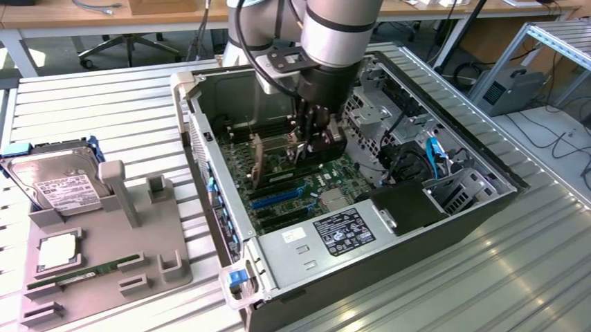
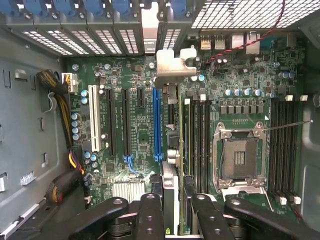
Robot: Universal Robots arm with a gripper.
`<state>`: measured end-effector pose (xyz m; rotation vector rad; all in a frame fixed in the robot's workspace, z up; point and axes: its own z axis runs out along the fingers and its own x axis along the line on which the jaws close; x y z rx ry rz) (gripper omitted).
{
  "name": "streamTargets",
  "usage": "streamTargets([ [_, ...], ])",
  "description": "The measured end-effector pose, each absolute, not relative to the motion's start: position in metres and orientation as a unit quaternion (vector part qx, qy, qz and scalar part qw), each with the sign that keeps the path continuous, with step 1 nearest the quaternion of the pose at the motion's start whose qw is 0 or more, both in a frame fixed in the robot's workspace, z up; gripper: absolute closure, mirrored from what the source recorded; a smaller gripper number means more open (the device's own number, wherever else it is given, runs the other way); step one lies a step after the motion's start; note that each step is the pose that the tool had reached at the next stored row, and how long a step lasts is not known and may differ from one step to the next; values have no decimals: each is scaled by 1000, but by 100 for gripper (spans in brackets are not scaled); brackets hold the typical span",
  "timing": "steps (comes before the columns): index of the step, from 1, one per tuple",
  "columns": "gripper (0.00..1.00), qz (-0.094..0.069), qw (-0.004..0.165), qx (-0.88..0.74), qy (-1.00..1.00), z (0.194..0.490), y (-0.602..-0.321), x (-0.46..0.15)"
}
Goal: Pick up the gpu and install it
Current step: 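Insert the gpu into the slot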
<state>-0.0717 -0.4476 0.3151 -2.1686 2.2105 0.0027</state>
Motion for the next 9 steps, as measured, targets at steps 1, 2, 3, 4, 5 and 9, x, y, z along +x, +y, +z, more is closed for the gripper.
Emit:
streamTargets([
  [1,73,1,22,-700,714,315,-448,-73],
  [2,73,1,22,-700,714,315,-448,-74],
  [3,73,1,22,-700,714,315,-448,-74],
  [4,73,1,22,-700,714,315,-448,-75],
  [5,73,1,22,-700,714,315,-448,-75],
  [9,73,1,22,-700,714,314,-449,-77],
])
